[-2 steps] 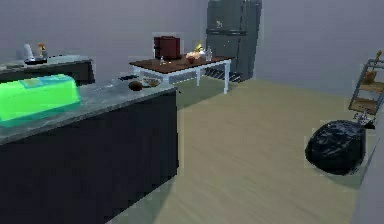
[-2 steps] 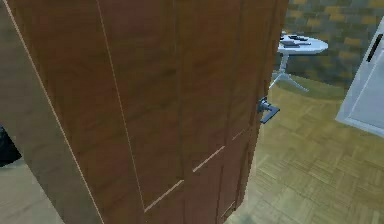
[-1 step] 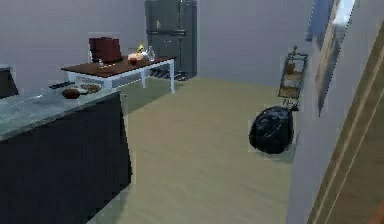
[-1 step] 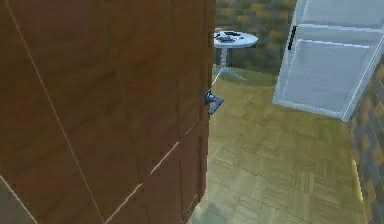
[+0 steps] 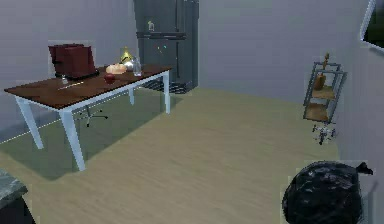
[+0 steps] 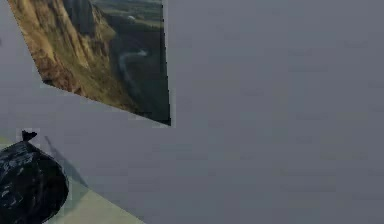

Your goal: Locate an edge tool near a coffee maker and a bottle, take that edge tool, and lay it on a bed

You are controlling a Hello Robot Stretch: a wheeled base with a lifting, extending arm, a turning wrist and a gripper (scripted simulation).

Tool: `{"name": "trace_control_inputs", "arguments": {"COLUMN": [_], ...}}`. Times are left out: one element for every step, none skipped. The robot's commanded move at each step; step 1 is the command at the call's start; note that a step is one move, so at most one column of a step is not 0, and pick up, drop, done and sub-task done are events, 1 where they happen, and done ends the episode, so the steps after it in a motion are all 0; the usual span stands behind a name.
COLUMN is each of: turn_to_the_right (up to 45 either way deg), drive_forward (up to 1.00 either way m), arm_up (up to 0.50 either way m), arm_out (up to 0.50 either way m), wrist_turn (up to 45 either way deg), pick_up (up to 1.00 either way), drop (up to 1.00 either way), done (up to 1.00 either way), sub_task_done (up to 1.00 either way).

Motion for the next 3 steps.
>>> {"name": "trace_control_inputs", "arguments": {"turn_to_the_right": [3.0,0.0,-36.0], "drive_forward": [0.00,0.65,0.00], "arm_up": [0.00,0.00,0.00], "arm_out": [0.00,0.00,0.00], "wrist_turn": [0.0,0.0,0.0], "pick_up": [0.00,0.00,0.00], "drop": [0.00,0.00,0.00], "done": [0.00,0.00,0.00], "sub_task_done": [0.00,0.00,0.00]}}
